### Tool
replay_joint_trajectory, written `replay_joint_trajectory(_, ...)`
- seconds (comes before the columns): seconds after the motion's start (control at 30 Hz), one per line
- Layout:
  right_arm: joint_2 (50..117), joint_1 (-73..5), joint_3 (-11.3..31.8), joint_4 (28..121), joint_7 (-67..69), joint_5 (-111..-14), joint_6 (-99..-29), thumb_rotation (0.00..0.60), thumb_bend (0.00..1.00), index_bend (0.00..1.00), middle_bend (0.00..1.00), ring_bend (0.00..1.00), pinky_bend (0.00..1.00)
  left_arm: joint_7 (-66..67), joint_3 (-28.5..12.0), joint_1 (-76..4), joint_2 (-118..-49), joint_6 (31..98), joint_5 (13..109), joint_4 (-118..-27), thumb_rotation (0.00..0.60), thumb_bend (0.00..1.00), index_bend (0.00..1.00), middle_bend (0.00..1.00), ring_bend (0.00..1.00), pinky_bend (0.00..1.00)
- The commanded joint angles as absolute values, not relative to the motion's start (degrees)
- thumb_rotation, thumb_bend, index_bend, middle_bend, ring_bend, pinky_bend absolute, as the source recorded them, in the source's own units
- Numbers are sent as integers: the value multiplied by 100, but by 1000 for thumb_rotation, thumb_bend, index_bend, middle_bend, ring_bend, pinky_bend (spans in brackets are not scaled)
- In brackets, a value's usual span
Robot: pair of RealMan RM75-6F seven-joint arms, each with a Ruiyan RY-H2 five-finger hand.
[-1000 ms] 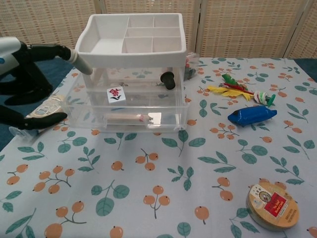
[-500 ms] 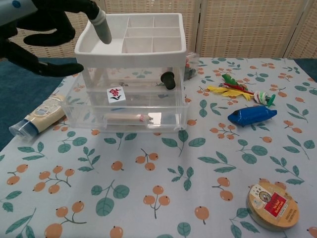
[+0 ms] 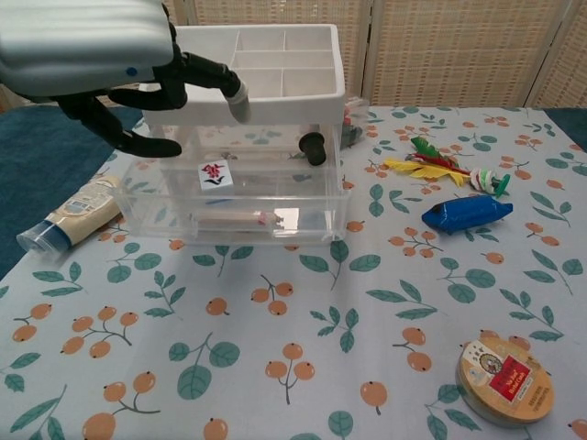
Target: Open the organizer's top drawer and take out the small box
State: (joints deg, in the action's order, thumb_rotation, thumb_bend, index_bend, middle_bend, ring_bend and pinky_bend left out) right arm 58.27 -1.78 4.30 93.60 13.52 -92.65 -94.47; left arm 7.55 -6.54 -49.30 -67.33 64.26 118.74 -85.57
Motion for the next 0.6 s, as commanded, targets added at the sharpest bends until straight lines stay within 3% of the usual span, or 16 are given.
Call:
replay_joint_trajectory(0.03, 5832, -179, 426, 9344, 1364, -9250, -9430, 600, 345, 15, 174, 31, 127, 819, -599, -5151, -6628, 6127, 11831, -8604, 600, 284, 304, 940, 968, 1000)
replay_joint_trajectory(0.6, 5879, -138, 407, 9225, 1484, -9250, -9468, 600, 346, 15, 174, 31, 127, 1208, -430, -5831, -6274, 4879, 11425, -9083, 600, 284, 281, 940, 968, 1000)
